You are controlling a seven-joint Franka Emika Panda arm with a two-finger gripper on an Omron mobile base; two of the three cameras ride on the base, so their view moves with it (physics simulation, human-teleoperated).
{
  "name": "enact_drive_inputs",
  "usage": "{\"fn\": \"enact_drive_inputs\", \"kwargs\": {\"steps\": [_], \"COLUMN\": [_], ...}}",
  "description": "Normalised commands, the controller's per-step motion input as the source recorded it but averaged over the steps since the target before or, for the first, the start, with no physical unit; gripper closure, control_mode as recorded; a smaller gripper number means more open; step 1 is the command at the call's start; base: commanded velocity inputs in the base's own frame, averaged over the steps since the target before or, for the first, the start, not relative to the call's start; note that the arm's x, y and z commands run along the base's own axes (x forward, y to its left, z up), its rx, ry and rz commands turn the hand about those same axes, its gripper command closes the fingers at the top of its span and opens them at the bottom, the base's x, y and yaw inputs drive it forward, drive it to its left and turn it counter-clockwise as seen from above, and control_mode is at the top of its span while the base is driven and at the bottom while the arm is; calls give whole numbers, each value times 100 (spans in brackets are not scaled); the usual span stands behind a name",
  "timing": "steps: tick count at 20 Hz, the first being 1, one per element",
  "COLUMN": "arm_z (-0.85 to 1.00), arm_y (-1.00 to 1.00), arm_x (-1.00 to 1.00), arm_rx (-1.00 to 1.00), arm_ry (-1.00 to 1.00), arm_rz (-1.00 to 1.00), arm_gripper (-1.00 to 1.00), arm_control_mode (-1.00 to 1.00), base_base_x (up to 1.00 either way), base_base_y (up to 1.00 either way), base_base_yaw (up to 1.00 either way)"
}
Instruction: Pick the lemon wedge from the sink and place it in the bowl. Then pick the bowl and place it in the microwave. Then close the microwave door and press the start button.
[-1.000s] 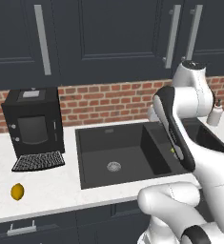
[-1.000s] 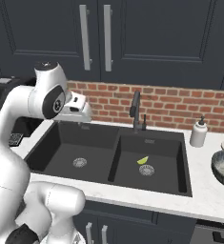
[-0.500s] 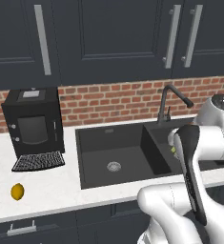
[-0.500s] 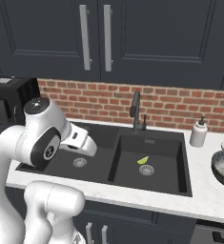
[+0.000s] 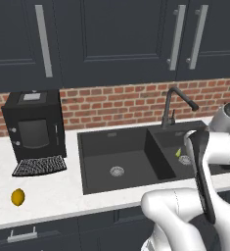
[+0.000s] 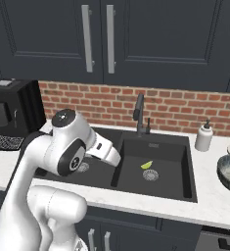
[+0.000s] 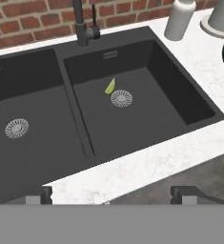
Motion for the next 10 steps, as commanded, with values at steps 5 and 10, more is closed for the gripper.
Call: {"fn": "enact_drive_inputs", "kwargs": {"steps": [5,10], "arm_z": [-33,-35], "arm_y": [-50,-29], "arm_x": [60,66], "arm_rx": [4,4], "arm_ry": [0,0], "arm_rz": [-2,0], "arm_gripper": [-100,-100], "arm_control_mode": [-100,-100], "base_base_x": [0,0], "base_base_y": [0,0], "base_base_yaw": [0,0]}}
